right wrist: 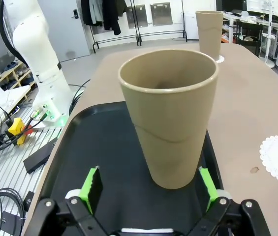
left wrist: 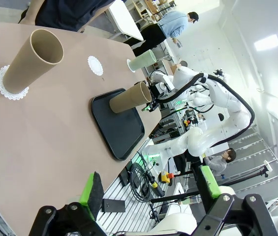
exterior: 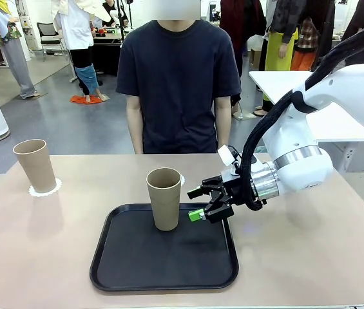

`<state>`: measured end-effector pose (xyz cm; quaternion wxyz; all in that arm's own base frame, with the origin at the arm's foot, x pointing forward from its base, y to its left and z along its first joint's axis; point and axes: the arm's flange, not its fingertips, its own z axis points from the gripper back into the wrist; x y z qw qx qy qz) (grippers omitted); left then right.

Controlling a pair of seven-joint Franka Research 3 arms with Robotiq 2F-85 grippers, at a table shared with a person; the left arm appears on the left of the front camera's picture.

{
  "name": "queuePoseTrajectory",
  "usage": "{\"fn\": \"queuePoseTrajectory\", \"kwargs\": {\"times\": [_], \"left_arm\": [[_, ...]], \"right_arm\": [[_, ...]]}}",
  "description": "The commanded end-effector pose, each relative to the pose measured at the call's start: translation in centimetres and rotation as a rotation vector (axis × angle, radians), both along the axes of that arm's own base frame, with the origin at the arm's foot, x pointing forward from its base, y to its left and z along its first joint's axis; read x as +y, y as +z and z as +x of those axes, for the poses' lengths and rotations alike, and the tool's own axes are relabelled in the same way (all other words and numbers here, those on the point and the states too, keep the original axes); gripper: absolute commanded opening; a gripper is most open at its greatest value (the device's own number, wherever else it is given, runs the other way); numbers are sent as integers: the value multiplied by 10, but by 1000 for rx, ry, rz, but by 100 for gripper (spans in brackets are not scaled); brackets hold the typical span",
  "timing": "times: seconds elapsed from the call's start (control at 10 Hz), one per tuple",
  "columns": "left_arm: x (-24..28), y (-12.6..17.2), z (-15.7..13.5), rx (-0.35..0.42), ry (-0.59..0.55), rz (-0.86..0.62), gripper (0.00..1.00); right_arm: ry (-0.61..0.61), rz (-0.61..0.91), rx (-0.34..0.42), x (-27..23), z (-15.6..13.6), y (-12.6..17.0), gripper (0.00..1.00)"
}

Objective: Place coasters on the table and set cups on them.
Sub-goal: Take one Reusable plastic cup from the Flat Tray and place it on a coaster set by the human.

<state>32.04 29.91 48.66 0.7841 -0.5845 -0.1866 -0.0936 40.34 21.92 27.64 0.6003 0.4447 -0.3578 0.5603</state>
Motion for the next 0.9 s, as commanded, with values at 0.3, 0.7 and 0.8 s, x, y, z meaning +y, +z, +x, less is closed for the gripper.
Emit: {"fn": "queuePoseTrajectory", "kwargs": {"times": [0.3, 0.7, 0.8], "left_arm": [[1, 2, -1, 6, 10, 2, 100], [1, 2, -1, 6, 10, 2, 100], [1, 2, -1, 6, 10, 2, 100]], "right_arm": [[-75, 59, -17, 14, 20, -19, 100], [-58, 54, -7, 27, 23, -35, 100], [-52, 57, -7, 29, 23, -37, 100]]}}
